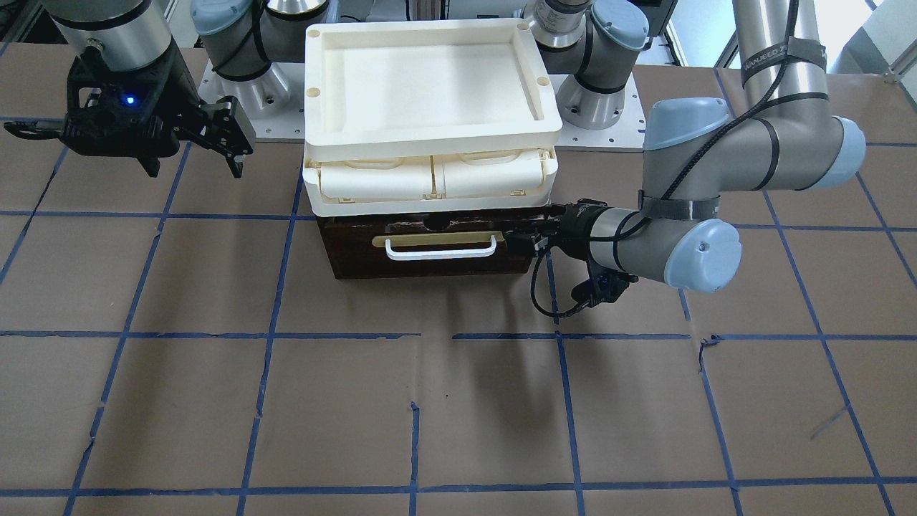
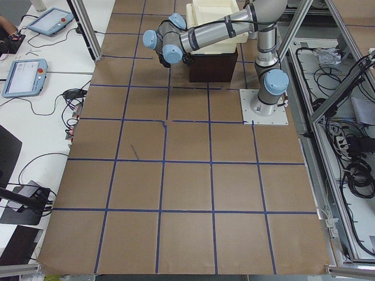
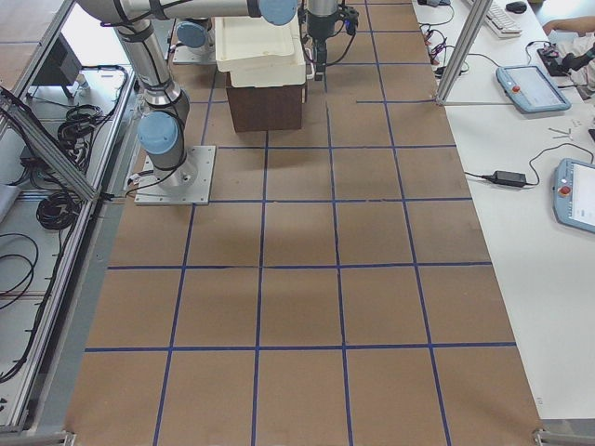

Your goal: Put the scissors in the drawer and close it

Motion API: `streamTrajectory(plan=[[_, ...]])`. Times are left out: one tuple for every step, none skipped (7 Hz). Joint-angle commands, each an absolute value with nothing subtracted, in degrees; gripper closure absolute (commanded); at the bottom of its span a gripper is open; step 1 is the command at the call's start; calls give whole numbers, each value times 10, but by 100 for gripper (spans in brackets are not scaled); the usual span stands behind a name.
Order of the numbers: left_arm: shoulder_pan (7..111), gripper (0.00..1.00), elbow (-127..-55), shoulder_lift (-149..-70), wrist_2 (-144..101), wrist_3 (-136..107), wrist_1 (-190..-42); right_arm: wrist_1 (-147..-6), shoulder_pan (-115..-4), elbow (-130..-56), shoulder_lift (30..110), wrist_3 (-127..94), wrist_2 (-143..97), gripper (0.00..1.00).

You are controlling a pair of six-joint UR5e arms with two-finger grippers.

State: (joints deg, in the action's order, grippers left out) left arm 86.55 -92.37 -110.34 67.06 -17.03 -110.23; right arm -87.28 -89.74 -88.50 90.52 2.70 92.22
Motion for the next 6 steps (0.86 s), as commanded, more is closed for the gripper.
streamTrajectory(plan=[[868,0,-924,-1102,669,-190,-1103,-873,-897,-885,904,27,923,0],[868,0,-924,-1101,670,-188,-1103,-873,-896,-885,904,28,923,0],[868,0,-924,-1101,671,-185,-1105,-873,-896,-885,904,28,923,0],[869,0,-925,-1101,671,-185,-1107,-873,-896,-885,904,25,923,0],[869,0,-925,-1099,671,-185,-1111,-873,-896,-885,904,24,923,0],[869,0,-929,-1098,671,-183,-1112,-874,-896,-885,904,23,923,0]])
